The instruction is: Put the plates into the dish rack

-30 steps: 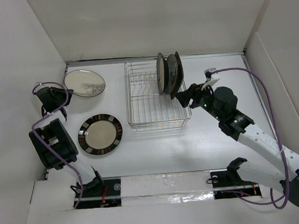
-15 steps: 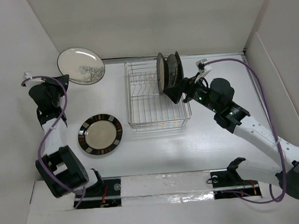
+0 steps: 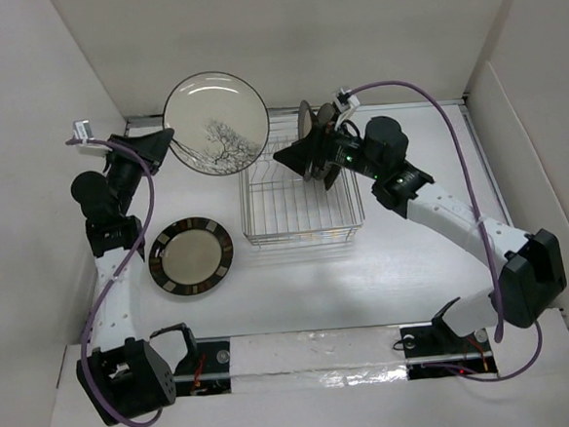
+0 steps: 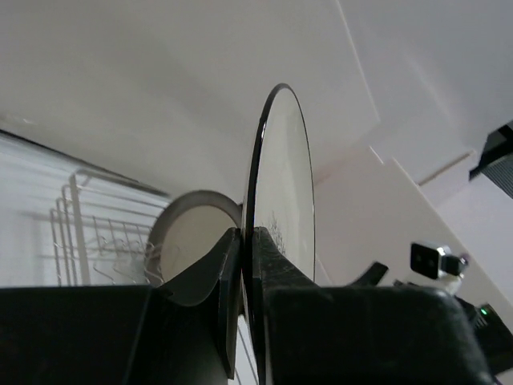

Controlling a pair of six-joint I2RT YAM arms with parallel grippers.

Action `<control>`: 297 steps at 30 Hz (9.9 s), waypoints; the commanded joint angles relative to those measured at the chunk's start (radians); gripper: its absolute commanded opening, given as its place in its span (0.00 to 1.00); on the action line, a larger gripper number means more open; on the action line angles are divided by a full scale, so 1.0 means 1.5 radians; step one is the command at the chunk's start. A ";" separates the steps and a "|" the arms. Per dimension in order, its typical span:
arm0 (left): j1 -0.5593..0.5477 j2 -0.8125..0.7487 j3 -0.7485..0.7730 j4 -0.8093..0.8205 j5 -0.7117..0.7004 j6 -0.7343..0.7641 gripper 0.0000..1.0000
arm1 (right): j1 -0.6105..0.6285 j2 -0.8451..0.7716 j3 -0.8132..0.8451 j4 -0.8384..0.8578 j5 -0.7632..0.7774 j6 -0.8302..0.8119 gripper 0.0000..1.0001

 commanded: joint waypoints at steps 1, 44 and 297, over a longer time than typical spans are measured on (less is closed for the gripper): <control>-0.014 -0.037 -0.003 0.126 0.046 -0.070 0.00 | 0.012 0.030 0.038 0.090 -0.072 0.028 0.95; -0.310 -0.199 0.000 -0.464 -0.143 0.397 0.02 | 0.095 0.213 0.394 -0.336 0.785 -0.172 0.00; -0.208 -0.175 -0.021 -0.332 0.074 0.253 0.76 | 0.050 0.161 0.317 -0.296 0.665 -0.100 0.00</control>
